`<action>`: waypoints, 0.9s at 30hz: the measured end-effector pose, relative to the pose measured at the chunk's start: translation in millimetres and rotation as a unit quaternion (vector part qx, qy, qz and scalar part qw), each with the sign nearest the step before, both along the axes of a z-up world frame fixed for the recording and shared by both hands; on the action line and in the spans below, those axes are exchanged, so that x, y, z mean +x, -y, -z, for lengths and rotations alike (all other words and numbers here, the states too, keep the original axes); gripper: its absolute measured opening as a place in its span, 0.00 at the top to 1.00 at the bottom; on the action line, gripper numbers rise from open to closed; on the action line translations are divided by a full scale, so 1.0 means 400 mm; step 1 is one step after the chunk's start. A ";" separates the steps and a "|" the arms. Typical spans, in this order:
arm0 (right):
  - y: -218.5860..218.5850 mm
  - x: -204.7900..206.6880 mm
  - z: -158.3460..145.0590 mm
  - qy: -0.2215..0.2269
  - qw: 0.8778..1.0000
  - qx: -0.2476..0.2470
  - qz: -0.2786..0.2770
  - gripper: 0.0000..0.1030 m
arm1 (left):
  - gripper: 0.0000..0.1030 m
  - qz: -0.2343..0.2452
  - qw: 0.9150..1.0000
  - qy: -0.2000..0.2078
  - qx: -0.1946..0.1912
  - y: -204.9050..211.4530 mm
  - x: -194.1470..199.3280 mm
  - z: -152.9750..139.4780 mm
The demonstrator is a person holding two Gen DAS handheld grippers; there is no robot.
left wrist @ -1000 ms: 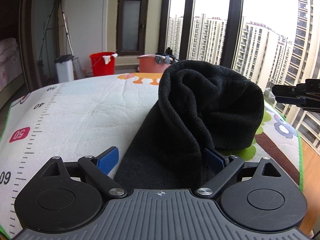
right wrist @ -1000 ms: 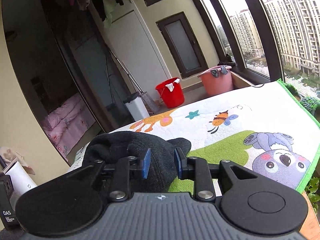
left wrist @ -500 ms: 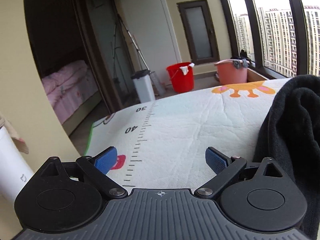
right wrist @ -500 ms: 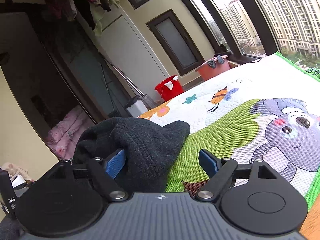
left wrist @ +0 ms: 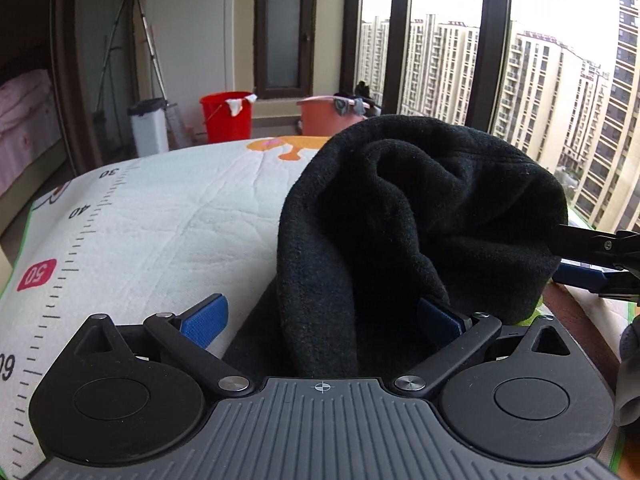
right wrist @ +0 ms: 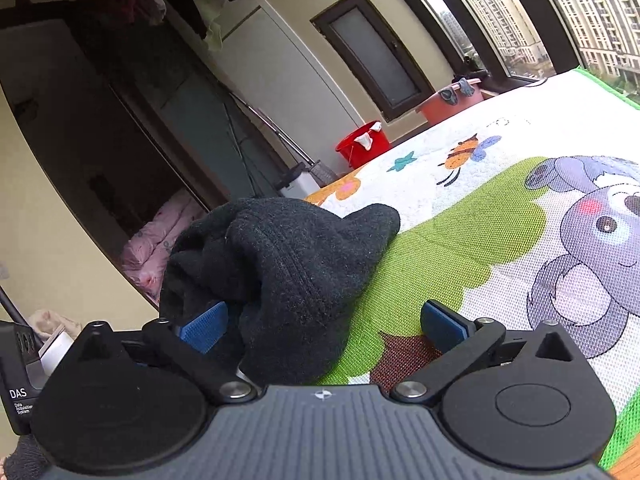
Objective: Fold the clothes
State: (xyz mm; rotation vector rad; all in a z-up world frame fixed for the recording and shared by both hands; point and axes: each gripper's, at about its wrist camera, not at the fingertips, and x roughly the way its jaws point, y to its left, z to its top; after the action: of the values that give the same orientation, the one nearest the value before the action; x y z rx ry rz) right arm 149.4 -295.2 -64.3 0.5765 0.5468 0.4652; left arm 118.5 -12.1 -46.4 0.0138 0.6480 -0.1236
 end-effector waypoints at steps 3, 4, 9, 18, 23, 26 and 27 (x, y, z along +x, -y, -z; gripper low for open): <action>0.001 0.000 0.001 0.000 1.000 0.002 0.000 0.00 | 0.00 -0.017 1.000 -0.025 0.001 0.002 0.022 0.032; 0.001 0.000 0.001 0.000 1.000 0.002 0.000 0.00 | 0.00 -0.019 0.999 -0.026 -0.008 -0.004 0.022 0.032; 0.000 0.001 0.002 -0.001 1.000 0.002 0.000 0.00 | 0.00 -0.022 0.999 -0.028 -0.002 -0.003 0.019 0.030; -0.011 0.006 0.002 0.004 1.000 0.002 0.000 0.00 | 0.00 -0.023 0.999 -0.028 -0.005 -0.006 0.011 0.027; -0.019 0.008 0.003 0.004 1.000 0.002 -0.001 0.00 | 0.00 -0.022 0.999 -0.029 -0.006 0.004 0.001 0.031; -0.024 0.013 0.005 0.004 1.000 0.004 -0.001 0.00 | 0.00 -0.021 0.999 -0.030 -0.007 0.005 0.006 0.029; -0.023 0.014 0.006 0.003 1.000 0.004 0.000 0.00 | 0.00 -0.021 0.999 -0.030 -0.008 0.004 0.008 0.028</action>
State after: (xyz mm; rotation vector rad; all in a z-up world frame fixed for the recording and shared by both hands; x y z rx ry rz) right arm 154.9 -286.1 -66.5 0.5817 0.5399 0.4698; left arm 121.6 -13.6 -57.7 -0.0194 0.7058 -0.0895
